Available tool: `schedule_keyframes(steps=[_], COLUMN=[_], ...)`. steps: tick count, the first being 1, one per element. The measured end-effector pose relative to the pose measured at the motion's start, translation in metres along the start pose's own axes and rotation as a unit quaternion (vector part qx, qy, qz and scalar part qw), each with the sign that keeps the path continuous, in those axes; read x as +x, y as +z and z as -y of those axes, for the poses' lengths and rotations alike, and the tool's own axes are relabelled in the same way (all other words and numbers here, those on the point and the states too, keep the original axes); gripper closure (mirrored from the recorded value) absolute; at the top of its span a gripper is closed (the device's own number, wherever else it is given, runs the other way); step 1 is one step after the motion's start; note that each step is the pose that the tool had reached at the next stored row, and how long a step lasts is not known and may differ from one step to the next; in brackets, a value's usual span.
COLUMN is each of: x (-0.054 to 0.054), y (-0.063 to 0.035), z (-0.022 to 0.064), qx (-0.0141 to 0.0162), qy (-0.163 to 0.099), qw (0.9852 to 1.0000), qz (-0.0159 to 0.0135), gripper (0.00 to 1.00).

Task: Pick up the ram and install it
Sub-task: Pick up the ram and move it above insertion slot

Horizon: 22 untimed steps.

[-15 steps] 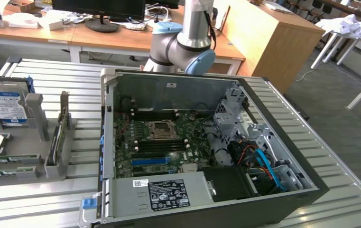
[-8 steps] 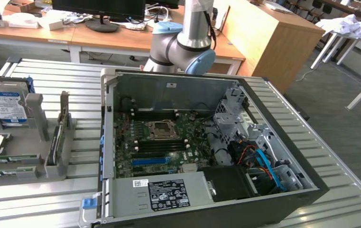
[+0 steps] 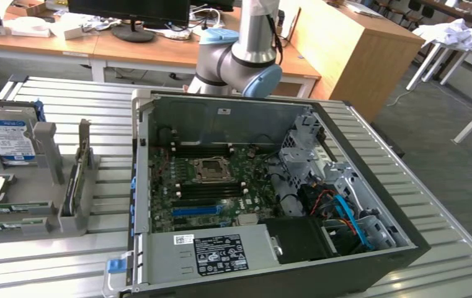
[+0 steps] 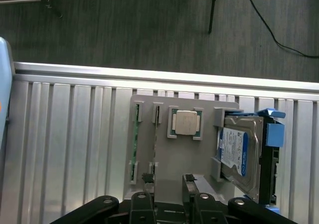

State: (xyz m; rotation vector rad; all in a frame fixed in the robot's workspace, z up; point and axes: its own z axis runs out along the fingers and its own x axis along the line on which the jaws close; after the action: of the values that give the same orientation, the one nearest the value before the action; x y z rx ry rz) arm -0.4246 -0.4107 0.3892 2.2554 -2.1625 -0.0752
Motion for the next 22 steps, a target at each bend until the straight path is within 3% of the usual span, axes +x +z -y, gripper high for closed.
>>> schedule_keyframes(steps=[22], x=[0.004], y=[0.0007], z=[-0.0002], qx=[0.0], qy=[0.002], qw=[1.0], qz=[0.0001], gripper=[0.65])
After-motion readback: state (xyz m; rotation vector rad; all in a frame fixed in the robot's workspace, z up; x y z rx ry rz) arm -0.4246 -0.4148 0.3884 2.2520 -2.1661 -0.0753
